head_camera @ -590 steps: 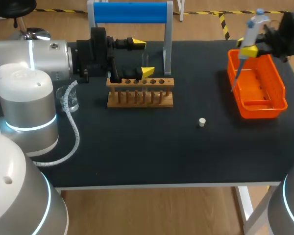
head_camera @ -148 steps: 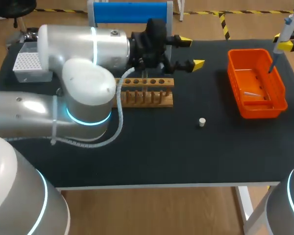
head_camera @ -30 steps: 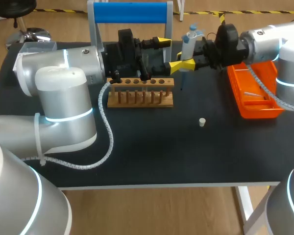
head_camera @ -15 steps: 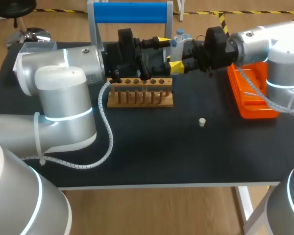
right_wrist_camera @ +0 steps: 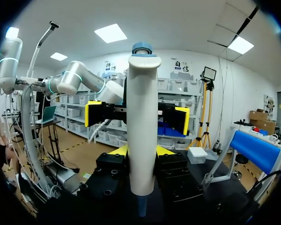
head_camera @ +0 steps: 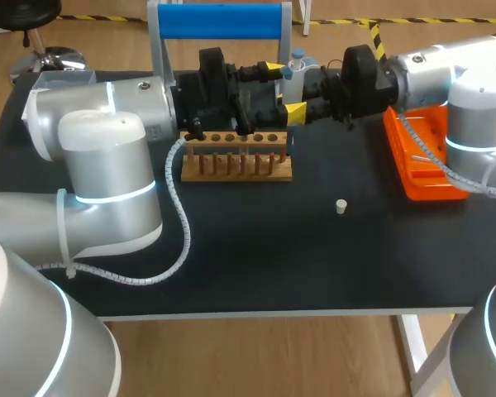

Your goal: Invert the test tube, pick up the pipette, mount the tip to pipette, aspirate from beaker and dispense into the tube, eject the tip, return the pipette, and cap with the stopper.

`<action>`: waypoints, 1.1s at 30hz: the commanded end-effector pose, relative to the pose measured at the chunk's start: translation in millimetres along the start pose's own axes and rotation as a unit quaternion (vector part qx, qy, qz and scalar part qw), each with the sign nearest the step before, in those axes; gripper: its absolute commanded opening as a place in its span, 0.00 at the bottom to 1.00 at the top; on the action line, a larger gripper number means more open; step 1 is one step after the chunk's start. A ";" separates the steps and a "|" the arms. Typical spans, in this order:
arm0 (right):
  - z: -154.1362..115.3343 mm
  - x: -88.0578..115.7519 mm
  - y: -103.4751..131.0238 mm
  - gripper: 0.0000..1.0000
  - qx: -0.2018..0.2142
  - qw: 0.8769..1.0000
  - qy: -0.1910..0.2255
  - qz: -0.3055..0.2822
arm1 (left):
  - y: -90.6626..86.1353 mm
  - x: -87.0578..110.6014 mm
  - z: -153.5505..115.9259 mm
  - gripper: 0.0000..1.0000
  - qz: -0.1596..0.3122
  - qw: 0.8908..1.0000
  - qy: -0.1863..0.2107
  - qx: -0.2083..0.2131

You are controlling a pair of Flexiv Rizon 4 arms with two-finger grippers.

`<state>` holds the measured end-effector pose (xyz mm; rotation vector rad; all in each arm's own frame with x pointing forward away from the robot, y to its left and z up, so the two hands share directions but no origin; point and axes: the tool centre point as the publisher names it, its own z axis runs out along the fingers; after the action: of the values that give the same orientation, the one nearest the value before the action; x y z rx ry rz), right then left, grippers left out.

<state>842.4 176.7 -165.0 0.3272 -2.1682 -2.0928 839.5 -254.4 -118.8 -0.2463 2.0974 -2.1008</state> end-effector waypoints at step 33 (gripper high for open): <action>-12.2 12.8 1.5 1.00 -0.007 1.000 -0.002 0.007 | 1.2 1.2 2.6 0.00 0.001 1.000 -0.004 0.002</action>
<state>834.9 174.9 -164.2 0.3030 -2.1521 -2.1012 839.3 -254.4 -118.8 -0.2466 2.0975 -2.1005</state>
